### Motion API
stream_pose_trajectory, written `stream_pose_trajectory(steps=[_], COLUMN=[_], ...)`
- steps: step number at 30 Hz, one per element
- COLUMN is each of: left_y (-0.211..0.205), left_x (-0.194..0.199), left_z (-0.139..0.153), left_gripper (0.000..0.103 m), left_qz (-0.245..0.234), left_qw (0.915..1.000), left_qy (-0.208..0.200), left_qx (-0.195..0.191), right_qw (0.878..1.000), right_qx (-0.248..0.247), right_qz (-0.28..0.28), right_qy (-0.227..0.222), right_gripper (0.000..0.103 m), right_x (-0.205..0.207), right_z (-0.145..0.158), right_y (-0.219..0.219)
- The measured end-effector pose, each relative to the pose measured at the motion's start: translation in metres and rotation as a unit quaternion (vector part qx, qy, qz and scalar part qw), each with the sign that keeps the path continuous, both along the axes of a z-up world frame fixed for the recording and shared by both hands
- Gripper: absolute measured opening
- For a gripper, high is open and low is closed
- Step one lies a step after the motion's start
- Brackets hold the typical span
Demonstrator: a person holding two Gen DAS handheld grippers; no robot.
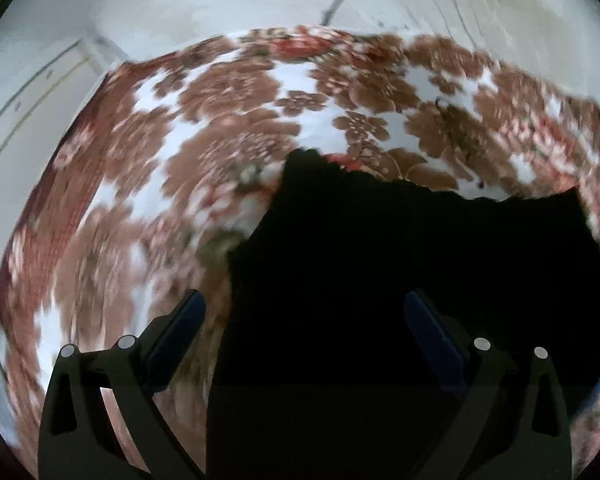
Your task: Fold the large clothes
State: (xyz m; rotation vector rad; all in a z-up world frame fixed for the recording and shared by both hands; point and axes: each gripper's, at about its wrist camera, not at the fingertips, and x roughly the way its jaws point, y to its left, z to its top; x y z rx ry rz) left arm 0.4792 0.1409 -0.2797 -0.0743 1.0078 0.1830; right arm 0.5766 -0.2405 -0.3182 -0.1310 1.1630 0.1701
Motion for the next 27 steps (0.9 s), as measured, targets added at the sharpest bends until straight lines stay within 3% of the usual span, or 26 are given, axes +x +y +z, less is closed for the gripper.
stream_pose_trajectory(steps=[3, 6, 12, 15, 21, 27], left_y=[0.011, 0.021, 0.022, 0.015, 0.021, 0.019], left_x=[-0.048, -0.102, -0.198, -0.223, -0.234, -0.204], left_z=[0.011, 0.004, -0.052, -0.073, -0.121, -0.122], left_gripper=[0.098, 0.098, 0.098, 0.097, 0.097, 0.098], left_qz=[0.042, 0.098, 0.194, 0.197, 0.224, 0.191], left_qw=[0.9976, 0.9870, 0.9602, 0.9504, 0.9291, 0.9360], left_qy=[-0.014, -0.028, -0.038, -0.070, -0.096, -0.143], left_qx=[-0.052, -0.124, -0.198, -0.230, -0.278, -0.259], right_qw=[1.000, 1.000, 0.998, 0.997, 0.996, 0.997], right_qx=[0.004, 0.007, -0.005, -0.019, -0.031, -0.031], right_qz=[0.010, 0.024, 0.061, 0.075, 0.081, 0.074], right_qy=[0.000, 0.002, 0.010, 0.010, 0.014, 0.015], right_gripper=[0.098, 0.098, 0.098, 0.098, 0.098, 0.098], right_x=[-0.019, -0.039, -0.071, -0.080, -0.092, -0.098], right_z=[0.012, 0.017, 0.012, 0.006, -0.006, -0.010], right_y=[0.010, 0.023, 0.047, 0.055, 0.064, 0.069])
